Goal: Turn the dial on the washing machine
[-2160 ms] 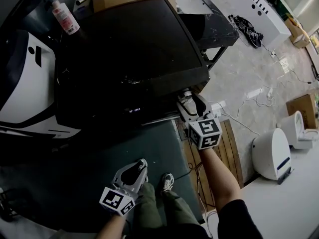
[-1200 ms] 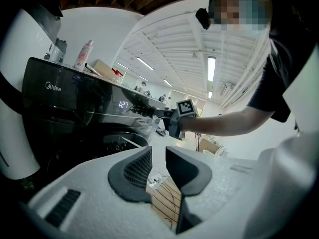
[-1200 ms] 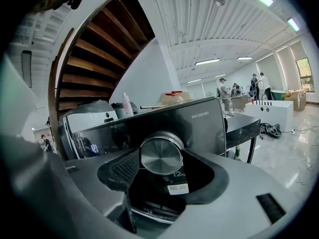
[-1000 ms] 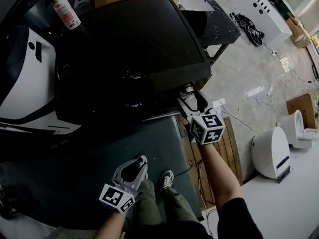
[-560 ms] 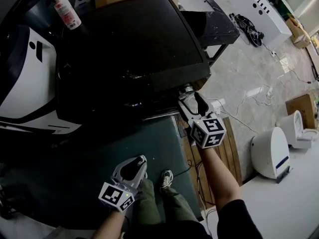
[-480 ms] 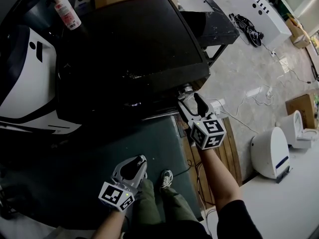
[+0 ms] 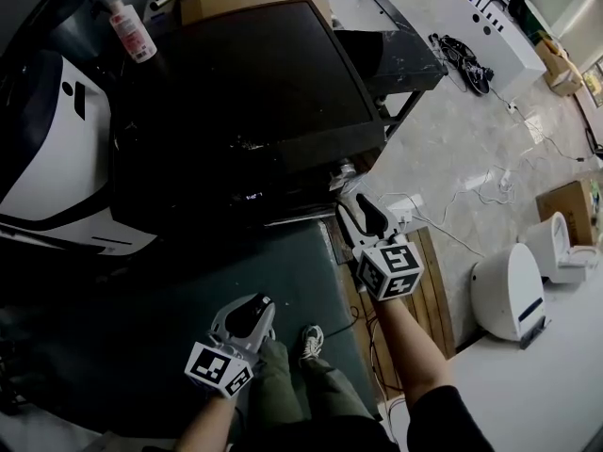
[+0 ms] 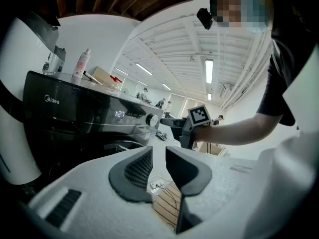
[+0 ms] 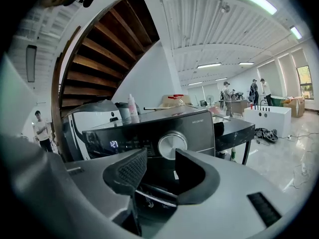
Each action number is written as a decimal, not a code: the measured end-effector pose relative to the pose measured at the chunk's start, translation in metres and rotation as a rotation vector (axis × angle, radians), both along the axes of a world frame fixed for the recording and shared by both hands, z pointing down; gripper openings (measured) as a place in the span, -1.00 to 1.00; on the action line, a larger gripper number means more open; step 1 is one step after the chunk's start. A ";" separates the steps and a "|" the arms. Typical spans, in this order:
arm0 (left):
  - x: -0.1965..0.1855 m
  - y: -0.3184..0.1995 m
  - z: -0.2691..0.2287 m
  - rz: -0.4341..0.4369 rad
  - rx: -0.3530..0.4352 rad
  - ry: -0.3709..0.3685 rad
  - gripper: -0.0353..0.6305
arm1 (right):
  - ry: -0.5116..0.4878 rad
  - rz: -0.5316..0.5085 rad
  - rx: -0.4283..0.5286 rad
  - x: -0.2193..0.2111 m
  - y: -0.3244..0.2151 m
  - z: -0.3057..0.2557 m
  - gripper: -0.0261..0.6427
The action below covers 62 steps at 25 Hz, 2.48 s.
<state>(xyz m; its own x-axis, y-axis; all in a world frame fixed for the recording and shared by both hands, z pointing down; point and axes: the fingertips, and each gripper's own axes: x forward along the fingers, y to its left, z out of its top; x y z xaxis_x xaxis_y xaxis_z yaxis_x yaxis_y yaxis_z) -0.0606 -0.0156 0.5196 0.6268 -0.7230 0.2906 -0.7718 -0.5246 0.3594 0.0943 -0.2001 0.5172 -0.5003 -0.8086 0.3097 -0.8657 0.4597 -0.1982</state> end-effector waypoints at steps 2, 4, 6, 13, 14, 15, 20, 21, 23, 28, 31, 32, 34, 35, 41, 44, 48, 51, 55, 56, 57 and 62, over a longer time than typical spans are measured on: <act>0.001 0.003 -0.003 -0.008 0.006 0.000 -0.65 | 0.001 -0.003 0.003 0.001 0.009 -0.003 -0.47; 0.001 0.006 -0.006 -0.015 0.013 -0.003 -0.66 | 0.001 -0.010 0.011 0.001 0.018 -0.007 -0.57; 0.001 0.011 -0.009 -0.022 0.022 -0.005 -0.67 | -0.003 -0.017 0.022 0.001 0.027 -0.010 -0.66; -0.001 0.025 -0.022 -0.049 0.055 -0.018 -0.76 | -0.036 -0.039 0.043 -0.001 0.063 -0.028 -0.92; -0.002 0.027 -0.023 -0.055 0.061 -0.021 -0.77 | -0.036 -0.046 0.043 -0.001 0.068 -0.028 -0.92; -0.003 0.029 -0.025 -0.062 0.067 -0.025 -0.79 | -0.038 -0.052 0.041 -0.001 0.074 -0.029 -0.92; -0.009 0.037 -0.037 -0.094 0.098 -0.051 -0.86 | -0.058 -0.073 0.047 -0.001 0.100 -0.041 -0.92; -0.010 0.038 -0.039 -0.099 0.103 -0.054 -0.86 | -0.063 -0.076 0.047 -0.002 0.104 -0.044 -0.92; -0.013 0.041 -0.045 -0.109 0.114 -0.061 -0.86 | -0.074 -0.083 0.047 -0.001 0.114 -0.048 -0.92; -0.014 0.047 -0.059 -0.118 0.140 -0.082 -0.86 | -0.091 -0.118 0.045 -0.003 0.138 -0.062 -0.92; -0.014 0.051 -0.070 -0.116 0.155 -0.102 -0.86 | -0.097 -0.148 0.062 -0.003 0.150 -0.074 -0.92; -0.014 0.052 -0.073 -0.116 0.160 -0.110 -0.86 | -0.098 -0.158 0.075 -0.003 0.152 -0.079 -0.92; -0.014 0.055 -0.079 -0.116 0.169 -0.123 -0.86 | -0.105 -0.168 0.088 -0.004 0.157 -0.090 -0.92; -0.014 0.057 -0.081 -0.117 0.173 -0.128 -0.86 | -0.108 -0.173 0.092 -0.004 0.160 -0.095 -0.92; -0.014 0.064 -0.095 -0.134 0.186 -0.160 -0.86 | -0.130 -0.188 0.113 0.002 0.172 -0.120 -0.92; -0.013 0.068 -0.103 -0.140 0.192 -0.174 -0.86 | -0.121 -0.214 0.121 0.003 0.181 -0.126 -0.92; -0.012 0.075 -0.111 -0.131 0.201 -0.187 -0.86 | -0.107 -0.238 0.124 0.004 0.193 -0.129 -0.92; -0.010 0.078 -0.116 -0.125 0.209 -0.195 -0.86 | -0.107 -0.244 0.119 0.004 0.199 -0.132 -0.92; -0.008 0.080 -0.122 -0.120 0.220 -0.198 -0.86 | -0.112 -0.231 0.117 0.007 0.203 -0.135 -0.92; -0.008 0.081 -0.124 -0.118 0.223 -0.197 -0.86 | -0.110 -0.230 0.117 0.008 0.204 -0.136 -0.92; -0.007 0.082 -0.125 -0.117 0.226 -0.198 -0.86 | -0.107 -0.230 0.116 0.008 0.206 -0.137 -0.92; -0.006 0.085 -0.129 -0.124 0.232 -0.205 -0.86 | -0.101 -0.232 0.117 0.010 0.210 -0.138 -0.92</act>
<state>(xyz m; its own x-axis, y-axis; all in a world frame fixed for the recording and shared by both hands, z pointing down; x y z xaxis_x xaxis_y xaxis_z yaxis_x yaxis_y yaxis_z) -0.0664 0.0690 0.3907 0.4752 -0.8518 0.2204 -0.8788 -0.4718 0.0718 0.1041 0.0097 0.3791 -0.6999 -0.6960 0.1601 -0.7130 0.6682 -0.2123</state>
